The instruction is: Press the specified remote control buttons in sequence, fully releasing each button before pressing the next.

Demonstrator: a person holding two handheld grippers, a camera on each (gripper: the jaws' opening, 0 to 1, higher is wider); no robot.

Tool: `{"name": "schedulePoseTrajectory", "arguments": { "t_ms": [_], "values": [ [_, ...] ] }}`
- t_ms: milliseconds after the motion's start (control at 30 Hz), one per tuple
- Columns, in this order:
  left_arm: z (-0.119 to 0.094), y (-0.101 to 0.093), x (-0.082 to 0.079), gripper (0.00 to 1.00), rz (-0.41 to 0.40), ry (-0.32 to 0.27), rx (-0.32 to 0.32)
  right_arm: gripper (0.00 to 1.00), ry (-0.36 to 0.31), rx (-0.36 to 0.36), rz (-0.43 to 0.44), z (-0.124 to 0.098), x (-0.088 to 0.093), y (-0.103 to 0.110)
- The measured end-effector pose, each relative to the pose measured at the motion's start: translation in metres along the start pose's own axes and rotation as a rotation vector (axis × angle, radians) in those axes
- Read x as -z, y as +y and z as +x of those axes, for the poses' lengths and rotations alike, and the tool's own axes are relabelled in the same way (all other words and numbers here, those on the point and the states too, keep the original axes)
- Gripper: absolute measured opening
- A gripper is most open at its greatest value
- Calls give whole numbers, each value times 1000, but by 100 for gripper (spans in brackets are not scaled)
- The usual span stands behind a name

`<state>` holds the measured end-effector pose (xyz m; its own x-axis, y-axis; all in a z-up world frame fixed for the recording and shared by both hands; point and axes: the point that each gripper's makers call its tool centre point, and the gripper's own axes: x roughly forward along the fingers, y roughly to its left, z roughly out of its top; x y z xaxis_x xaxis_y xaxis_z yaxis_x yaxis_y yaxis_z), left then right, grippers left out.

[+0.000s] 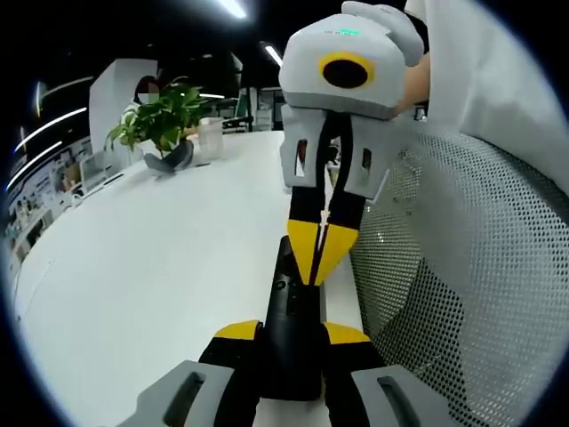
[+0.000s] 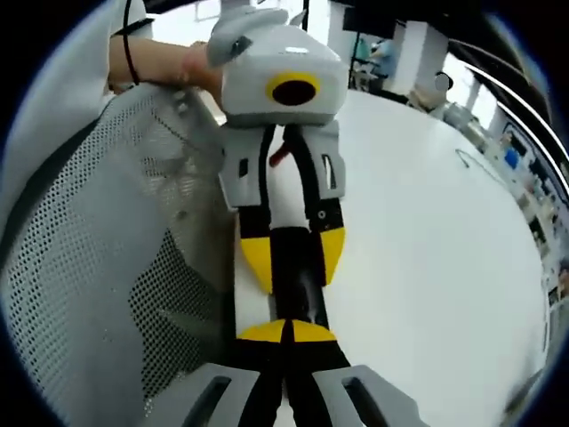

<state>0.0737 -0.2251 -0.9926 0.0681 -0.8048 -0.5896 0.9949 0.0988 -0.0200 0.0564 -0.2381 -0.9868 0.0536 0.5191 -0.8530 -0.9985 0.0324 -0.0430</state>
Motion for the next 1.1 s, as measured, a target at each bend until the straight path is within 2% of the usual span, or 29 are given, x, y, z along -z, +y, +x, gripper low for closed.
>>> {"name": "schedulePoseTrajectory", "arguments": {
  "t_ms": [267,433,633,900,1000,1100],
  "values": [
    [0,-1,0,25,2,-1,3,0,43,-2,-25,3,1,2],
    [0,-2,-1,26,4,-1,7,0,31,6,-18,3,2,1],
    [0,-1,-1,26,8,2,6,0,-56,14,151,1,1,-1],
    [-16,1,11,26,-6,60,-11,0,-65,18,192,1,0,0],
    [-15,-1,12,26,0,68,-11,0,-97,19,232,-1,0,-1],
    [-14,-1,12,25,1,71,-8,0,-104,49,257,-4,2,-4]
  ]
}}
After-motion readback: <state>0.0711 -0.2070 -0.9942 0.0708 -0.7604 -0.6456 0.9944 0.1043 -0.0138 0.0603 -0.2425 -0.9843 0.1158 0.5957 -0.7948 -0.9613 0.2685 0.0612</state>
